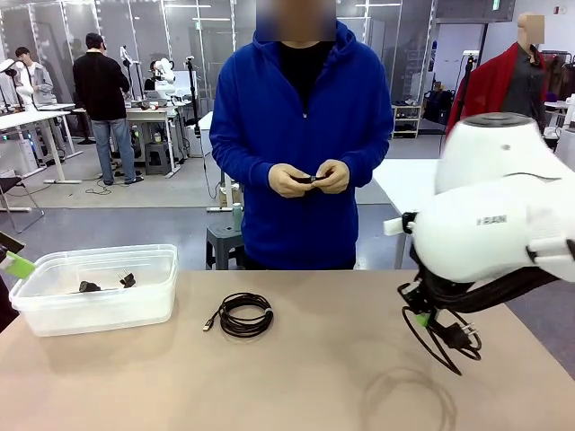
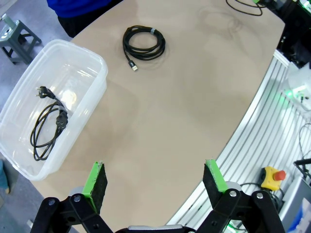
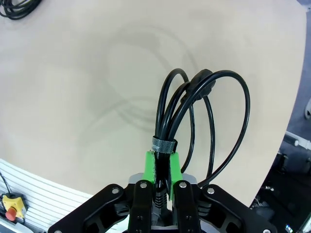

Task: Organize and store the cables.
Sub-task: Place the Power Cable into the Organizing box.

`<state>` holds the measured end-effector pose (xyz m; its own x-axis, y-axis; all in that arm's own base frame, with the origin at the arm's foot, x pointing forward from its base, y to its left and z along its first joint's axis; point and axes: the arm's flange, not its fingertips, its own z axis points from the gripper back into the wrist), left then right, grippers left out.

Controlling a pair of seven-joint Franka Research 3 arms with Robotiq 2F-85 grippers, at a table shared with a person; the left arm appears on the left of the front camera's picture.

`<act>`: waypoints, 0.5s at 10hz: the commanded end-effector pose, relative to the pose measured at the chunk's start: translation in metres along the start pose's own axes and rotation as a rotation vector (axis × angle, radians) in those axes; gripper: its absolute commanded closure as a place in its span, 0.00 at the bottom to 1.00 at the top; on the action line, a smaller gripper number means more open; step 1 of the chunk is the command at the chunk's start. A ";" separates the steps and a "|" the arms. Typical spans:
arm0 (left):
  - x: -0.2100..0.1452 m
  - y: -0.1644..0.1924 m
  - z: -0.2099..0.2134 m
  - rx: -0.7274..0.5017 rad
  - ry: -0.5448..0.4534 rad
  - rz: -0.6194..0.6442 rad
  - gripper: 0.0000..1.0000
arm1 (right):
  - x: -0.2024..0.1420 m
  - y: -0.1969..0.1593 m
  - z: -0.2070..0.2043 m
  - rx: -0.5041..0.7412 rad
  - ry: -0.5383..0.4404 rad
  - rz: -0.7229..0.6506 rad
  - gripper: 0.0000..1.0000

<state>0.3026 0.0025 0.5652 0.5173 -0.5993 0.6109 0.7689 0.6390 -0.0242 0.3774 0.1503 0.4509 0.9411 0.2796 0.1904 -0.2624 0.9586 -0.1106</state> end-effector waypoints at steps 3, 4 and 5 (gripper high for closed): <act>0.000 0.000 0.000 0.000 0.000 -0.003 0.00 | 0.040 0.077 0.002 -0.083 0.025 -0.032 0.86; 0.000 0.000 0.000 0.000 0.000 -0.003 0.00 | 0.046 0.096 0.001 -0.082 0.023 -0.013 0.86; 0.000 0.000 0.000 0.000 0.000 -0.003 0.00 | 0.053 0.116 -0.003 -0.094 0.046 0.008 0.86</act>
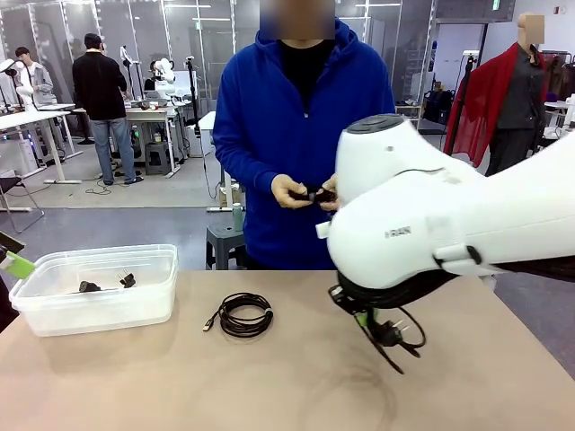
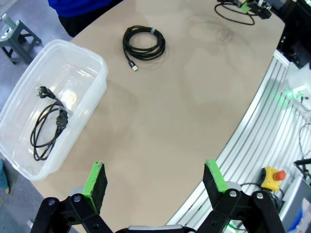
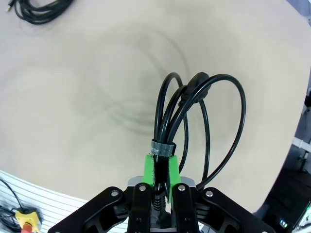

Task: Organize and store the cables.
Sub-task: Place the Power Cable into the Organizing box.

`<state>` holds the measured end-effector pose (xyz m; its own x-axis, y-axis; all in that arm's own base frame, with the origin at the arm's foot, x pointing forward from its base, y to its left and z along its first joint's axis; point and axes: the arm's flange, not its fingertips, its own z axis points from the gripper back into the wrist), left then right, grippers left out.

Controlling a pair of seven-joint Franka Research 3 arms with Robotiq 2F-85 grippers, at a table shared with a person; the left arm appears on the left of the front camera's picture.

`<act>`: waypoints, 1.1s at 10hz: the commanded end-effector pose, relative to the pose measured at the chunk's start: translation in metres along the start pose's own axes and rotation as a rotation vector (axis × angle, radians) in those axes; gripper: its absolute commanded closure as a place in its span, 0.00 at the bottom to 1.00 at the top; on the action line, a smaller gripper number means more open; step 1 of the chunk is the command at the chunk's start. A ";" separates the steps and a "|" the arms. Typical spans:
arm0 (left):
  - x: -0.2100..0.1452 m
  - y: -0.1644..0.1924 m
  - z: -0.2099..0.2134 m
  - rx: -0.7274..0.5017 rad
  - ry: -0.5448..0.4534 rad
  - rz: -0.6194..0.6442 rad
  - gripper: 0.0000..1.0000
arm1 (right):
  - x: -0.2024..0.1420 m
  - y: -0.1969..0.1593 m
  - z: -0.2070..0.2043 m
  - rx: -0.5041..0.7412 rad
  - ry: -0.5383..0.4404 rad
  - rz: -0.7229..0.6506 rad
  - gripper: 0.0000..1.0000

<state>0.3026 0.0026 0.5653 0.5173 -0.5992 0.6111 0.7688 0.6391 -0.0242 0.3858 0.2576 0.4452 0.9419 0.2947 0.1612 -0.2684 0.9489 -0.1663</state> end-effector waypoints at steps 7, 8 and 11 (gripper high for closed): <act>0.000 0.000 0.000 0.000 0.001 -0.003 0.00 | 0.038 0.136 -0.042 0.044 0.126 0.163 0.86; 0.000 0.000 0.000 0.000 0.001 -0.003 0.00 | 0.032 0.146 -0.052 0.078 0.140 0.184 0.86; 0.000 0.000 0.000 0.000 0.001 -0.003 0.00 | 0.014 0.166 -0.083 0.105 0.110 0.180 0.86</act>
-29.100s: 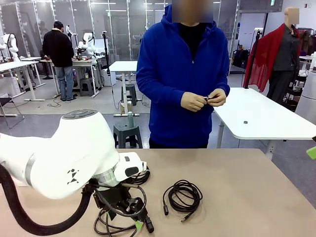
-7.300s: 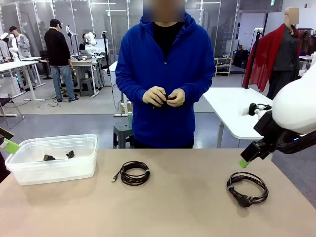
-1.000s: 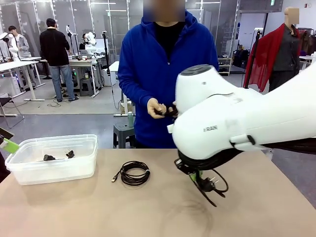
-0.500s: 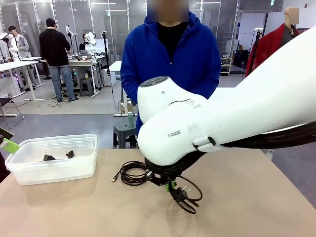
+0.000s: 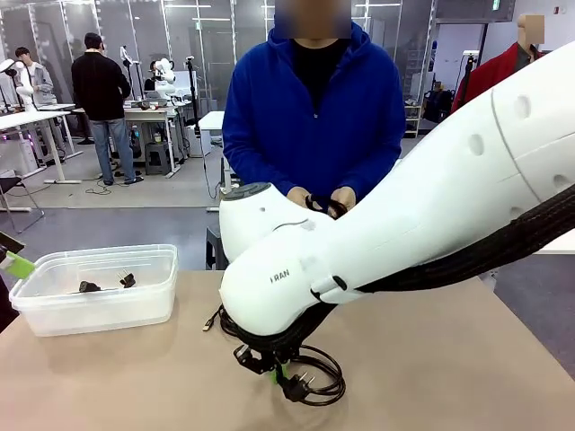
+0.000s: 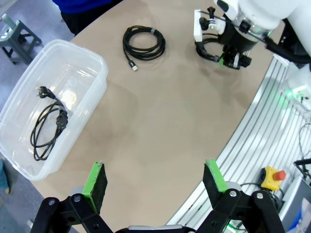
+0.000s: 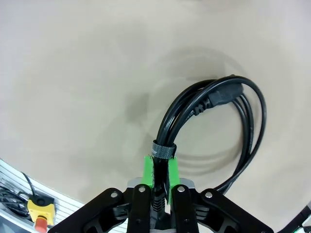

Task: Organize and store the cables.
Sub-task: Place the Power Cable into the Organizing box.

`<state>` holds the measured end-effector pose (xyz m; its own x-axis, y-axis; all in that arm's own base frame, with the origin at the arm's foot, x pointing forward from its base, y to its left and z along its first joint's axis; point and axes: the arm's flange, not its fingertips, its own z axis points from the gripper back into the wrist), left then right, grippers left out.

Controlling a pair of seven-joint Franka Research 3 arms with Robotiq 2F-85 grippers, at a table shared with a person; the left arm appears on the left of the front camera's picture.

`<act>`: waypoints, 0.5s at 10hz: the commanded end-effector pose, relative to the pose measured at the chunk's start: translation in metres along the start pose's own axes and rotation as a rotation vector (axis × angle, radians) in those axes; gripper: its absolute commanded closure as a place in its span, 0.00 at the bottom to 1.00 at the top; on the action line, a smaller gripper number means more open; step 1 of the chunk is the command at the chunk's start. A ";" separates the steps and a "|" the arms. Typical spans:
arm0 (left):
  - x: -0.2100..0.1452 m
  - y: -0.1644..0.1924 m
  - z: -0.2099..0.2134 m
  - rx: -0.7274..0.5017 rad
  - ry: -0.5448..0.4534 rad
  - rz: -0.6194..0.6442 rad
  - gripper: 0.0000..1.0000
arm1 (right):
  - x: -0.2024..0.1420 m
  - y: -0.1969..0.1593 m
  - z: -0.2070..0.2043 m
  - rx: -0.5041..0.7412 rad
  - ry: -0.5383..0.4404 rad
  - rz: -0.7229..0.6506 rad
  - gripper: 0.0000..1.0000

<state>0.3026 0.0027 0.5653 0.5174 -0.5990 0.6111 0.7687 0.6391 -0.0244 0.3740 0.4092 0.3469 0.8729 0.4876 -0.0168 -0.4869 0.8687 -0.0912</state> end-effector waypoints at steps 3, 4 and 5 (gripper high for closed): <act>0.000 0.000 0.000 0.001 0.001 -0.003 0.00 | -0.011 0.005 -0.029 0.045 -0.036 -0.054 0.86; 0.000 0.000 0.000 0.001 0.001 -0.003 0.00 | -0.012 0.004 -0.027 0.049 -0.037 -0.048 0.86; 0.000 0.000 0.000 0.001 0.001 -0.003 0.00 | -0.014 0.004 -0.024 0.050 -0.047 -0.041 0.86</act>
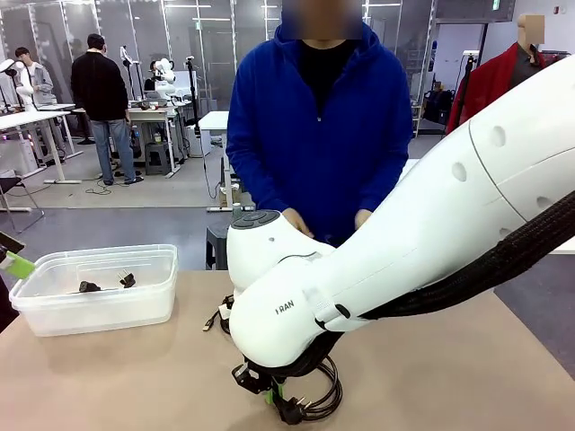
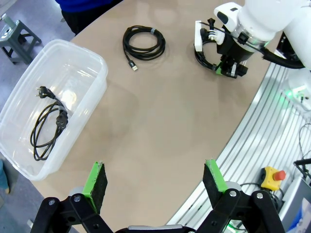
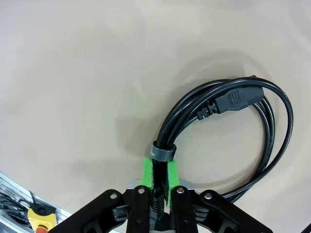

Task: Organize and store the cables.
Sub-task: Place the Power Cable into the Organizing box.

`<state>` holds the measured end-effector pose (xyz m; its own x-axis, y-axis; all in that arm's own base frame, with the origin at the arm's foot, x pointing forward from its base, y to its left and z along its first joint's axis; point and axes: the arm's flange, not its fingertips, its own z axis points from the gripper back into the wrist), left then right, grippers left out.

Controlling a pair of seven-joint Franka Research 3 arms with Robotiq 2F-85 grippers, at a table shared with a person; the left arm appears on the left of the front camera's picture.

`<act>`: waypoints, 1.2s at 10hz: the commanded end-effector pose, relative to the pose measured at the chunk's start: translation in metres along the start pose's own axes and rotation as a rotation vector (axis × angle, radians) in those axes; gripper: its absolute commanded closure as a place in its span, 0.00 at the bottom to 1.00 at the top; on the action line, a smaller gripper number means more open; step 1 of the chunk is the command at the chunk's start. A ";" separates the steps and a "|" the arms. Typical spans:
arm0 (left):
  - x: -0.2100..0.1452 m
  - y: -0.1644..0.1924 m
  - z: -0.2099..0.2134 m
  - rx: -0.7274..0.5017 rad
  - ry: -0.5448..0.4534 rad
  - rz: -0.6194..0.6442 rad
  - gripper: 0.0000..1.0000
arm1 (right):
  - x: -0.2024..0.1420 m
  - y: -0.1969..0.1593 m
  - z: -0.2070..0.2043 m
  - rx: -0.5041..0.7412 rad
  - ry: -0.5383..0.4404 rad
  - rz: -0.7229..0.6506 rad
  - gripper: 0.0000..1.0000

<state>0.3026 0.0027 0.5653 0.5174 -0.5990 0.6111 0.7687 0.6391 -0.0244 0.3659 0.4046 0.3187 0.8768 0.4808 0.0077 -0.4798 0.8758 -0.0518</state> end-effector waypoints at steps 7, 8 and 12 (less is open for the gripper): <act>0.000 0.000 0.000 0.001 0.001 -0.003 0.00 | -0.009 -0.006 0.019 0.042 -0.048 -0.043 0.01; 0.000 0.000 0.000 0.001 0.001 -0.003 0.00 | -0.011 -0.008 0.022 0.048 -0.056 -0.043 0.00; 0.000 0.000 0.000 0.001 0.001 -0.003 0.00 | -0.030 -0.038 0.058 0.126 -0.132 0.022 0.00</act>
<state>0.3026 0.0027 0.5652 0.5175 -0.5990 0.6111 0.7687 0.6391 -0.0245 0.3611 0.3855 0.3659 0.8768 0.4690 0.1059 -0.4732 0.8808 0.0178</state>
